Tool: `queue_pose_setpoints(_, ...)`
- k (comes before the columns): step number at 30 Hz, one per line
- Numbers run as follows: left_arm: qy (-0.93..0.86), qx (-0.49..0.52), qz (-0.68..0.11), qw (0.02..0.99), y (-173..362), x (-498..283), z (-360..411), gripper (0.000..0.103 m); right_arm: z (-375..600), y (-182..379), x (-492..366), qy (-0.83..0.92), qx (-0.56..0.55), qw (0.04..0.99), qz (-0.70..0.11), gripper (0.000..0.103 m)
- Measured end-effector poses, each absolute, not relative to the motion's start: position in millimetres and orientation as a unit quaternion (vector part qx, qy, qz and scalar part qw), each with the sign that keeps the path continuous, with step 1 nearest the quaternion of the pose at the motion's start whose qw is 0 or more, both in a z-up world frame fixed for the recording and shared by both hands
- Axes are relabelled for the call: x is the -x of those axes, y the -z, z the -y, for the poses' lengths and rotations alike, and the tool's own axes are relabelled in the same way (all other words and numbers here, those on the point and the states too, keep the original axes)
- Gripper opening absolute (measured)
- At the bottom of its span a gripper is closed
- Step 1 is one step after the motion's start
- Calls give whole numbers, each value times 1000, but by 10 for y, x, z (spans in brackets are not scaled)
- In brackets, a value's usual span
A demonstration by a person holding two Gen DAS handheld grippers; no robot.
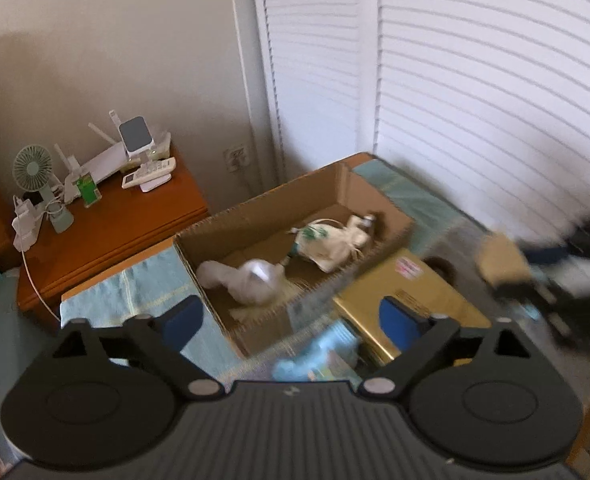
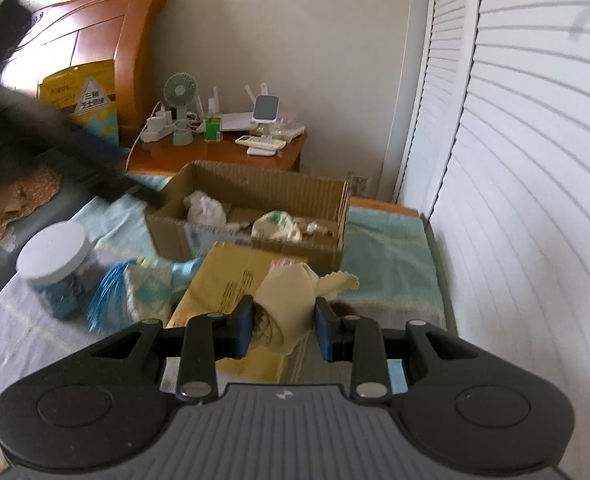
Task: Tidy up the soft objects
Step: 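Lower the cream knotted cloth into the cardboard box and open the right gripper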
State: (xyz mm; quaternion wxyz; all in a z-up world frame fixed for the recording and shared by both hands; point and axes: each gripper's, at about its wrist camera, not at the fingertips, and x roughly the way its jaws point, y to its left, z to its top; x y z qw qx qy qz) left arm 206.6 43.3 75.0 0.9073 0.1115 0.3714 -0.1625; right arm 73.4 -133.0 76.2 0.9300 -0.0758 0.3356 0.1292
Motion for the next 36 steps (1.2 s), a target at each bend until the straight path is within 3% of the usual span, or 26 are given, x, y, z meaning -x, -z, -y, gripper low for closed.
queue_pose_setpoints(12,132,-51,-350,926,-490,-1332,-637,100,1064,-833,-1713,-136,92,925,-342,36)
queue_pose_setpoints(27,115,-24,-373,921,-156,-1077,-690,100,957,-582,-2680,-129,113,910,-378,38)
queue_pose_setpoints(28,112,-27,-375,920,-138,-1078,-687,100,957,-572,-2711,-128,113,909,-380,42)
queue_pose_setpoints(30,112,-29,-379,918,-107,-1087,-684,100,961,-559,-2764,-122,113,911,-378,75)
queue_pose_setpoints(32,116,-27,-380,917,-85,-1082,-689,100,978,-569,-2748,-115,110,916,-369,91)
queue_pose_setpoints(34,117,-25,-383,916,-70,-1086,-697,100,994,-597,-2707,-112,102,920,-360,101)
queue_pose_setpoints(36,116,-26,-384,916,-56,-1076,-699,100,1016,-634,-2626,-111,92,923,-358,103)
